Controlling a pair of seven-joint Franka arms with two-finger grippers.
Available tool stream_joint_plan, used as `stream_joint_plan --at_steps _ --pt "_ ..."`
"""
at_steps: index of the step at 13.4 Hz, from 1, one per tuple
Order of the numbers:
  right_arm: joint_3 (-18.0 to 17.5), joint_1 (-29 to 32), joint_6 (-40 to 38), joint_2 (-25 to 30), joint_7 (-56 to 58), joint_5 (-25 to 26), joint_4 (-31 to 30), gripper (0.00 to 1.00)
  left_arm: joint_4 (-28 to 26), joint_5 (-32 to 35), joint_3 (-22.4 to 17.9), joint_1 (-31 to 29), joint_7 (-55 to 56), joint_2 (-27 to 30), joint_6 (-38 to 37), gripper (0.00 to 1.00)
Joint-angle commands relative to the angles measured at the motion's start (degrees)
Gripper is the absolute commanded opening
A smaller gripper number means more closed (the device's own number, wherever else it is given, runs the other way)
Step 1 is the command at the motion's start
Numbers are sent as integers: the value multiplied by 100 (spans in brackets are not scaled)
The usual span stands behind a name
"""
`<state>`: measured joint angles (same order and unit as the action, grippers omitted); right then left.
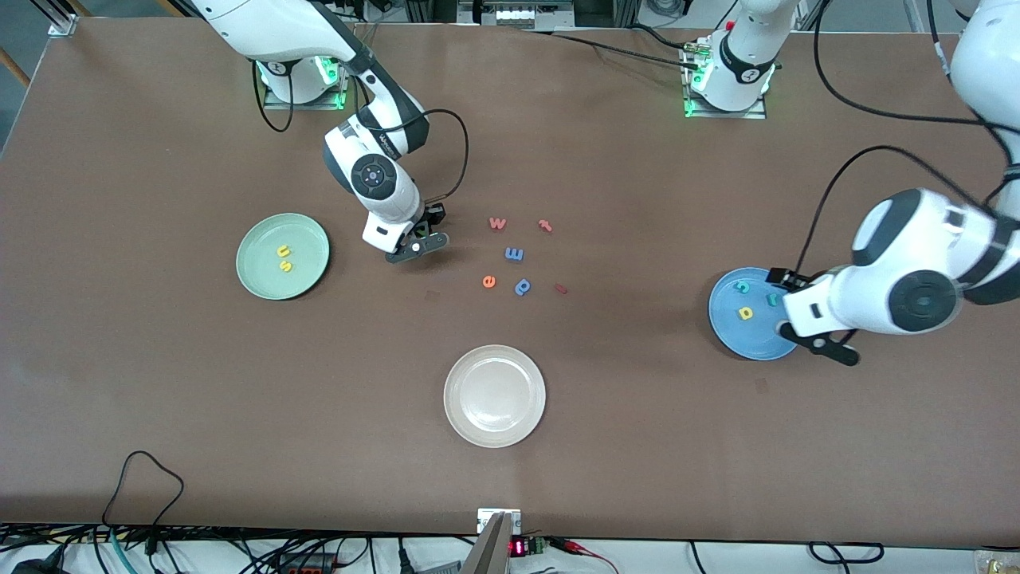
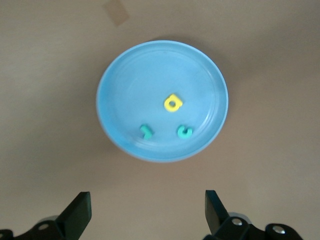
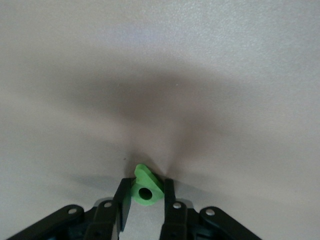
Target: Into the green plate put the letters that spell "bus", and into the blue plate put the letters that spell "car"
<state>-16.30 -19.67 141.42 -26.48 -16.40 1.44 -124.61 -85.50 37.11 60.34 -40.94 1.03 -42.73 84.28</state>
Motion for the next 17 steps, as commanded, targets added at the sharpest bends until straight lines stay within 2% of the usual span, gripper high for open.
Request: stream_joint_plan --at_steps 1,3,4,6,8,9,10,12,13,15,16,17 --pt "145 76 18 98 13 76 -2 0 1006 -169 231 112 -33 46 -945 100" --pt "180 515 -419 546 66 137 7 0 1420 -422 338 104 -68 54 -1229 100" --pt "276 708 -666 765 267 146 7 0 1535 -546 321 113 -24 272 -1247 100" --pt "408 1383 -1254 1118 1012 155 -2 0 1789 -591 312 86 -50 361 -1352 100" --pt "426 2105 -1476 1189 1646 173 -54 0 1975 -826 -134 296 -77 747 -1378 100" --pt "426 2255 -1477 1137 1753 173 -98 0 2010 -1263 -537 454 -59 1001 -1414 100" --pt "435 2379 -1459 1076 1754 173 -159 0 1976 -1581 -1150 699 -85 1282 -1388 100" --pt "435 2616 -1450 848 1772 190 -178 3 1914 -2441 -2608 1585 -42 1810 -1379 100" --pt "435 2678 -1459 812 1807 190 -178 27 1740 -2880 -3320 1955 -50 2021 -1361 100" --pt "426 2679 -1477 916 1772 182 -117 100 1284 -3725 -4770 2719 -50 2513 -951 100" --pt "426 2679 -1555 1091 1798 173 -55 100 916 -3885 -5308 3097 -59 2820 -661 100" --pt "426 2670 -1930 1336 1763 129 172 100 425 -3896 -5661 3405 -42 3171 -179 100"
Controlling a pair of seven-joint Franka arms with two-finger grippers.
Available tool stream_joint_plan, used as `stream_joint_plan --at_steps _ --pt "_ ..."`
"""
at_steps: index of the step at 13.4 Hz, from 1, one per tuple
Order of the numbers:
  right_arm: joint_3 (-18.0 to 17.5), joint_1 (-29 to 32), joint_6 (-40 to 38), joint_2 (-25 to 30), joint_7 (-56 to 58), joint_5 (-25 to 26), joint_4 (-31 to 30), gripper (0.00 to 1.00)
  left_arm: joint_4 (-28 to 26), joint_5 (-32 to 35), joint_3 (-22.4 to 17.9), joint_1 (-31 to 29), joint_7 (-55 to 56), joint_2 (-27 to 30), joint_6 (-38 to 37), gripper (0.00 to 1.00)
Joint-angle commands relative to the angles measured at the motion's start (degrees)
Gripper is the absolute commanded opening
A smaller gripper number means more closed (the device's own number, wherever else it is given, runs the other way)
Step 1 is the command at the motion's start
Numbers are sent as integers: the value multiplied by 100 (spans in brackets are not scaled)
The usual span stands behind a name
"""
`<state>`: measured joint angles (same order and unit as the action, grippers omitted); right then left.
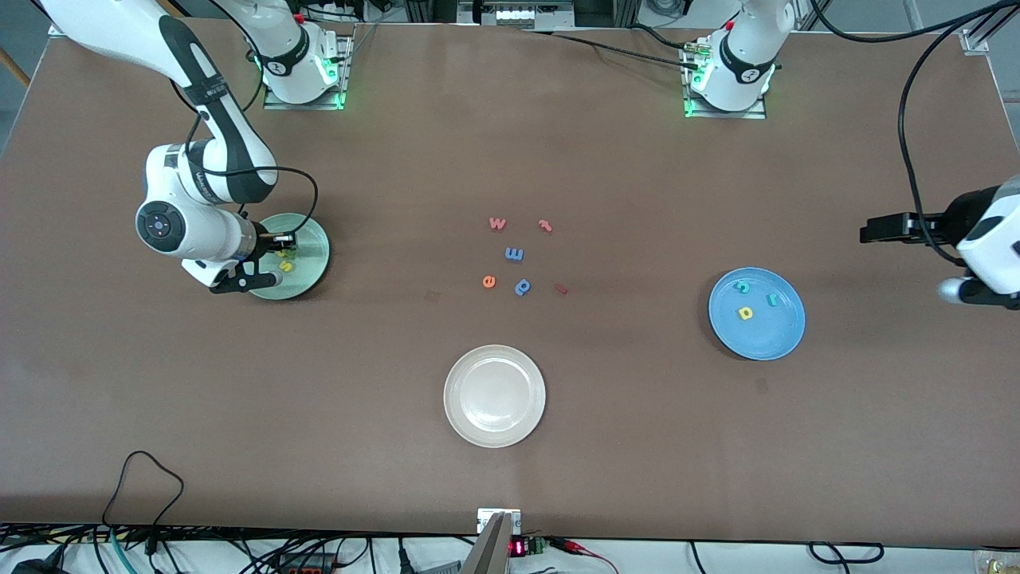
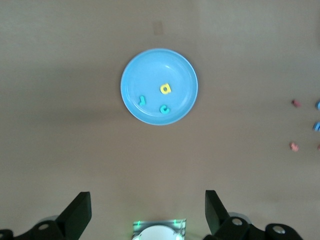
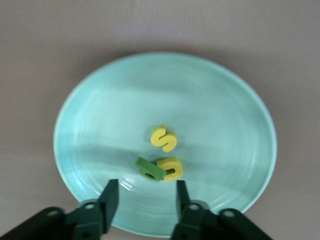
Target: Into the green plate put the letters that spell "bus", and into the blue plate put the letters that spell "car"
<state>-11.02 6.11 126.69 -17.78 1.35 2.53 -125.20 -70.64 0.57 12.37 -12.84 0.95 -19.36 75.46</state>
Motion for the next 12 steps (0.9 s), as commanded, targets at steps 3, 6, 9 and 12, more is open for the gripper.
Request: stream_joint_plan --at_steps 3,6,9,12 --pt "-93 101 -1863 801 -21 -24 1547 100 -2425 -215 -1842 1476 -103 1644 2468 100" --pt "248 -4 -2377 1494 -21 -59 2297 100 -2884 -180 -1826 1513 -235 2040 2737 100" --pt "653 -215 -3190 1585 41 -51 3234 100 -2763 -180 -1608 1495 -359 1989 2388 100" --pt "1240 -705 -3616 1391 49 -50 3757 100 -2675 -171 -1432 1513 -350 1989 2219 100"
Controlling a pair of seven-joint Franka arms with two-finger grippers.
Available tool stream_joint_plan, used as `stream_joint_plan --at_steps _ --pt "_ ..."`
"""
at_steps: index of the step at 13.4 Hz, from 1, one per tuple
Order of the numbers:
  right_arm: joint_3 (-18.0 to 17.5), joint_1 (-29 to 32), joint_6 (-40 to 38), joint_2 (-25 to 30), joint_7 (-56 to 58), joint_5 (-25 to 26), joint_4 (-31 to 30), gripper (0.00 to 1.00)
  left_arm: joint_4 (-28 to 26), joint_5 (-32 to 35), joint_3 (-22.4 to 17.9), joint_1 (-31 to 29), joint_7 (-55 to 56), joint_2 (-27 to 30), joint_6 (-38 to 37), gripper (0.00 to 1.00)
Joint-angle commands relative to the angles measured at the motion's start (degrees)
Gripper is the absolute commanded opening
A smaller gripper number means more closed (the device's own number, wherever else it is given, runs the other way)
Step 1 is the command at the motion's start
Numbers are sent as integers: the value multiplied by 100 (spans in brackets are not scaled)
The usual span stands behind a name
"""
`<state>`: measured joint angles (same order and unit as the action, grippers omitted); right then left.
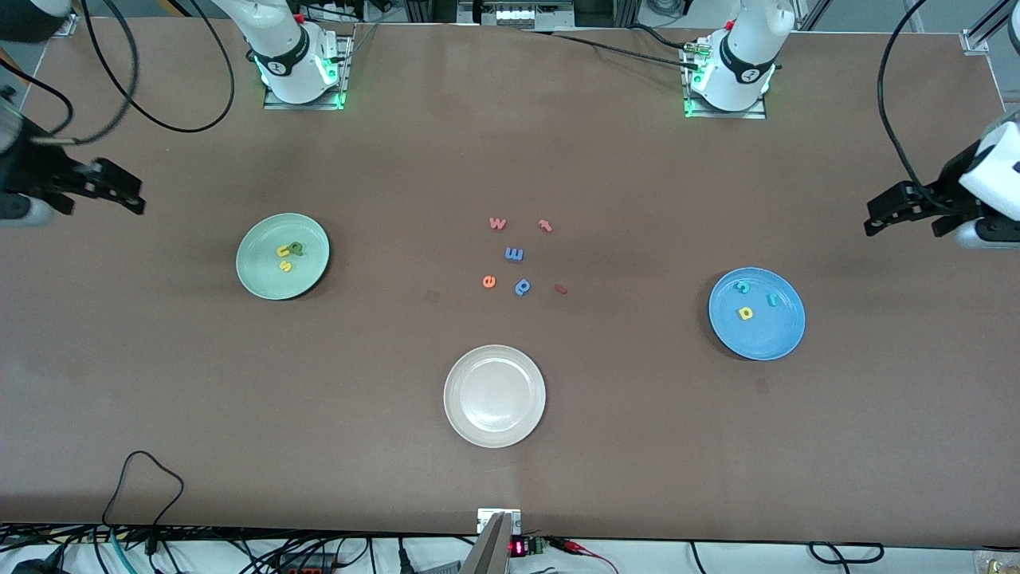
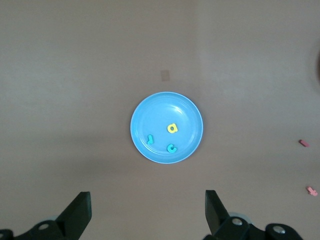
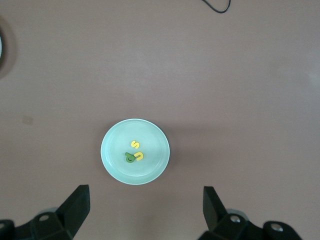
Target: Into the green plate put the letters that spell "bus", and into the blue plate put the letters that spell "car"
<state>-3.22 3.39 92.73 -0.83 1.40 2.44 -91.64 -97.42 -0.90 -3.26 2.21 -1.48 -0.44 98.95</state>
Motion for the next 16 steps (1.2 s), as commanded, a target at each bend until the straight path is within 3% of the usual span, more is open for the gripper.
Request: stream_joint_plan --at_steps 1,10,16 --pt "611 -522 -220 -329 27 -59 375 100 21 -24 220 -19 -98 105 -130 100" --pt "586 -514 -229 -321 18 -86 182 100 126 -15 265 -45 -81 114 -376 100" --pt "586 -471 -220 -338 -43 -402 147 100 610 3 203 -63 -98 61 -746 100"
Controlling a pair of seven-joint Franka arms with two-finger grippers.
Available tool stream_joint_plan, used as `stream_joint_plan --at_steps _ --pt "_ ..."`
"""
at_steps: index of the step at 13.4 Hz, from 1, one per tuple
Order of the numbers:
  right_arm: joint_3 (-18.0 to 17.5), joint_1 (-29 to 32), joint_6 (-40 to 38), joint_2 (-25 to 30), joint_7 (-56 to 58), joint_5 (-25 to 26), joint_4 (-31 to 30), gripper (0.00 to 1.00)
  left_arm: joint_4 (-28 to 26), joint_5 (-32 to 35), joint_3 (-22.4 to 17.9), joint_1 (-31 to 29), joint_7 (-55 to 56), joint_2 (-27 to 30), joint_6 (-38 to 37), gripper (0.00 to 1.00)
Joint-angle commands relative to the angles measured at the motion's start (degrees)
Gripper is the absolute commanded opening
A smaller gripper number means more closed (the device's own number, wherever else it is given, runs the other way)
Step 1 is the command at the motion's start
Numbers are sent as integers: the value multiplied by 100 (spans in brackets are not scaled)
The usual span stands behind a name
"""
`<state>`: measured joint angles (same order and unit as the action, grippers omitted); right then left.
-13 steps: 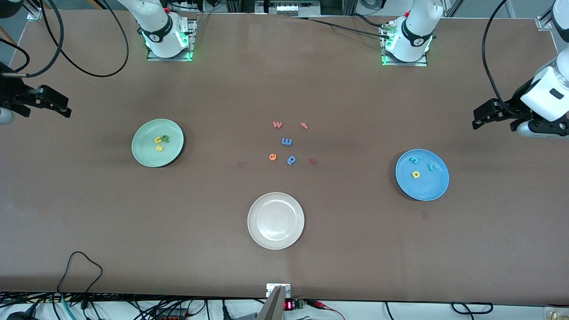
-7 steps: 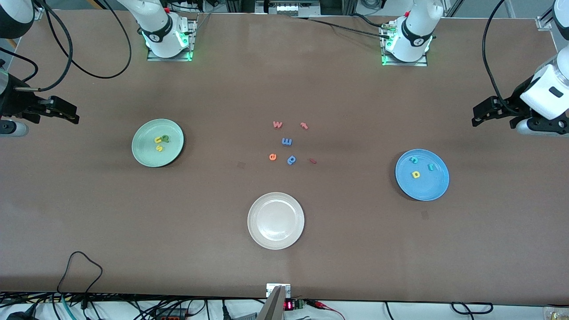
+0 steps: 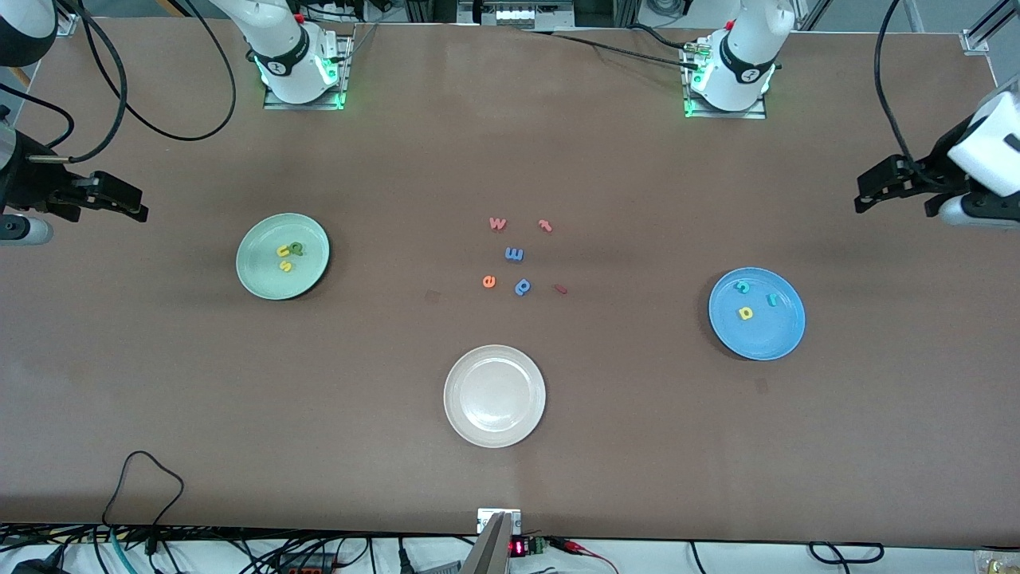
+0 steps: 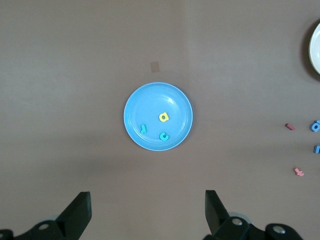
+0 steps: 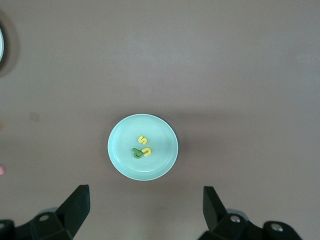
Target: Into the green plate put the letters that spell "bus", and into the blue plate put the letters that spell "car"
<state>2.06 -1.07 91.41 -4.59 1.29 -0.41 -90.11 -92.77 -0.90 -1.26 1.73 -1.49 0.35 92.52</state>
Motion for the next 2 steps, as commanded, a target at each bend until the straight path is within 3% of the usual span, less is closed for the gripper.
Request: stream_joint_plan --at_steps 1,2 --pt "58 -25 -89 37 -33 -117 -7 100 172 2 20 3 -88 -70 -85 100" --pt "58 -25 -97 37 -33 -117 -16 100 172 -6 29 38 -71 -79 -76 100"
